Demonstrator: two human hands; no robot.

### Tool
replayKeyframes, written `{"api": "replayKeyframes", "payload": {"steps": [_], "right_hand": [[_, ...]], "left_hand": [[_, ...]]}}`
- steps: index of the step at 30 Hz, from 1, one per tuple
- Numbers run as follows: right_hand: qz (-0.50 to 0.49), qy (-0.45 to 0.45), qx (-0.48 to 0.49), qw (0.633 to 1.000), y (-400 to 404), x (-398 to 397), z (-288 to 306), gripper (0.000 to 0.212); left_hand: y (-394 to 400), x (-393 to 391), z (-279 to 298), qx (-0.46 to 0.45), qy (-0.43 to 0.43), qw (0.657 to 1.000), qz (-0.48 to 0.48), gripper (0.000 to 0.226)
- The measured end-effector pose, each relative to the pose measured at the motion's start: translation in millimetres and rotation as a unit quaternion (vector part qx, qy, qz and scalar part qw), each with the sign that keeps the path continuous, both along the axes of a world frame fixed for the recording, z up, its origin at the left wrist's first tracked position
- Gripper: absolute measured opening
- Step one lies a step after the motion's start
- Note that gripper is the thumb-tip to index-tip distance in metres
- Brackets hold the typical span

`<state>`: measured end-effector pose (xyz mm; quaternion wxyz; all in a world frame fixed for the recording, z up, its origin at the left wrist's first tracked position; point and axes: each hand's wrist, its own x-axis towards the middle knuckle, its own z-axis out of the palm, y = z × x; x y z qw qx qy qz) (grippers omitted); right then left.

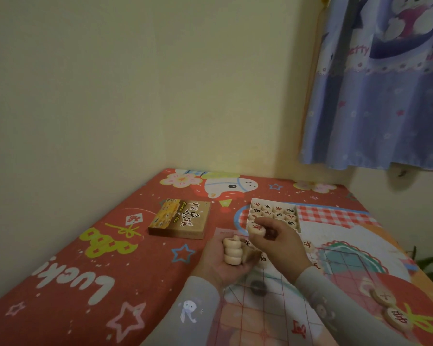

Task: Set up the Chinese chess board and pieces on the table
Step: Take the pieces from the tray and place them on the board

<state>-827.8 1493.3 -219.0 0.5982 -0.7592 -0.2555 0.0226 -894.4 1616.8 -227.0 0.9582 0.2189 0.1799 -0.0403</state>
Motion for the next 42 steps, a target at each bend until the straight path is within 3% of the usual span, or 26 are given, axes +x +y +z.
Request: {"api": "replayKeyframes", "payload": {"steps": [4,13,23,34,42], "right_hand": [[-0.016,0.004,-0.014,1.000,-8,7,-5,0.037],[0.031,-0.038,-0.081,0.996,-12,-2,-19,0.034],[0.033,-0.109,-0.171,0.979,-14,0,-30,0.035],[-0.120,-0.082,-0.220,0.964,-118,44,-38,0.034],[-0.266,-0.026,-0.233,0.935,-183,86,-49,0.021]], "left_hand": [[20,0,2,0.022,0.043,0.997,0.063,0.019],[60,-18,10,0.045,0.025,0.988,0.146,0.020],[66,-19,7,0.055,0.017,0.986,0.158,0.019],[-7,27,1,0.060,0.016,0.998,0.015,0.021],[-45,60,-8,0.061,0.031,0.997,-0.020,0.024]]}}
